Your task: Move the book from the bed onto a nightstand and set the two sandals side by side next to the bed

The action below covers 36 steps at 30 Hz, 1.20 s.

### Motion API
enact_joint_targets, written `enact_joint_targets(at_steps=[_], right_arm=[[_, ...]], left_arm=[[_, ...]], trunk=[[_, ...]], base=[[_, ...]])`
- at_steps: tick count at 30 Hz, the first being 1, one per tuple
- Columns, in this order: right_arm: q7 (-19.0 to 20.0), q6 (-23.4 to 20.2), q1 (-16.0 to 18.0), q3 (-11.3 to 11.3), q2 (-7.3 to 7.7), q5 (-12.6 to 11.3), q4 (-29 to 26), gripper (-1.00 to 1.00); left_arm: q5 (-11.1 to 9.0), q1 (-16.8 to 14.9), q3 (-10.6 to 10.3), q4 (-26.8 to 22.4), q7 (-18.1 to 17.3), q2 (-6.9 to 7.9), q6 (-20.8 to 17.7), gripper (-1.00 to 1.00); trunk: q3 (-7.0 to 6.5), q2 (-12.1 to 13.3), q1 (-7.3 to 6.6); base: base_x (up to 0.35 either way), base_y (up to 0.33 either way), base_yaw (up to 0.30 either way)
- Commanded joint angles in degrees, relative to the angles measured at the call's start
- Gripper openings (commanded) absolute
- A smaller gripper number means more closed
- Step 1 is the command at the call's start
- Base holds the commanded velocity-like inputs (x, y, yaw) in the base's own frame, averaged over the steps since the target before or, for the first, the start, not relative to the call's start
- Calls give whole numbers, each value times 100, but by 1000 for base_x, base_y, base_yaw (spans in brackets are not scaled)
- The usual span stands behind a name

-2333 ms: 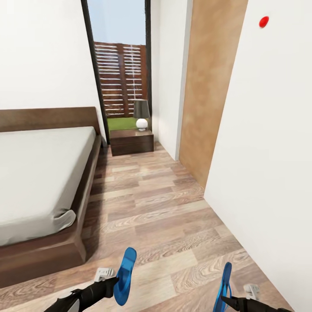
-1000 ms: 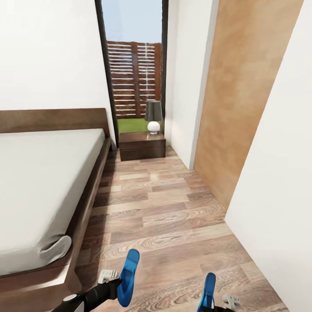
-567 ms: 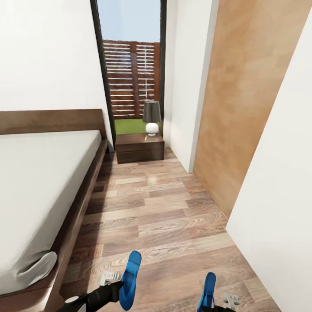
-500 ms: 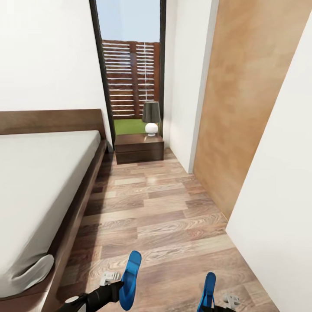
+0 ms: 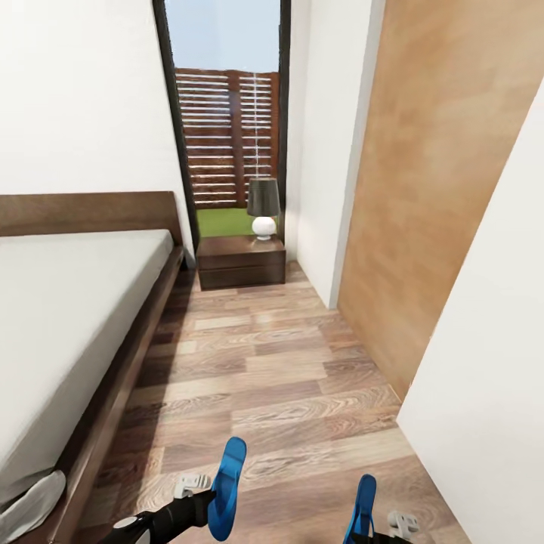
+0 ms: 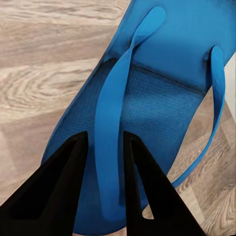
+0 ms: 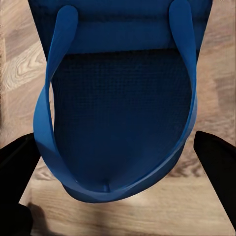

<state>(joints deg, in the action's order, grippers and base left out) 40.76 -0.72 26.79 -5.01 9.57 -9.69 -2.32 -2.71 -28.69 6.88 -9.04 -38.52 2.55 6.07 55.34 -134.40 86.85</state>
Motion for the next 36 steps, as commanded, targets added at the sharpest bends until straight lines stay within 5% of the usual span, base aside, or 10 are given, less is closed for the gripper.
enact_joint_targets(at_steps=[1, 14, 36], right_arm=[[19, -7, 2, -44, 1, 10, 4, -100], [19, -7, 1, -44, 1, 2, 4, -100], [18, -7, 2, -44, -7, 11, 4, -100]], left_arm=[[-22, -5, 10, 11, -15, 0, 8, -100], [-20, -5, 7, 13, -9, 0, 8, -100], [-40, -5, 15, 16, -7, 0, 8, -100]], trunk=[[5, -2, -1], [5, -2, -1], [5, -2, -1]], base=[[17, -9, 241], [53, -41, 115], [280, -68, 0]])
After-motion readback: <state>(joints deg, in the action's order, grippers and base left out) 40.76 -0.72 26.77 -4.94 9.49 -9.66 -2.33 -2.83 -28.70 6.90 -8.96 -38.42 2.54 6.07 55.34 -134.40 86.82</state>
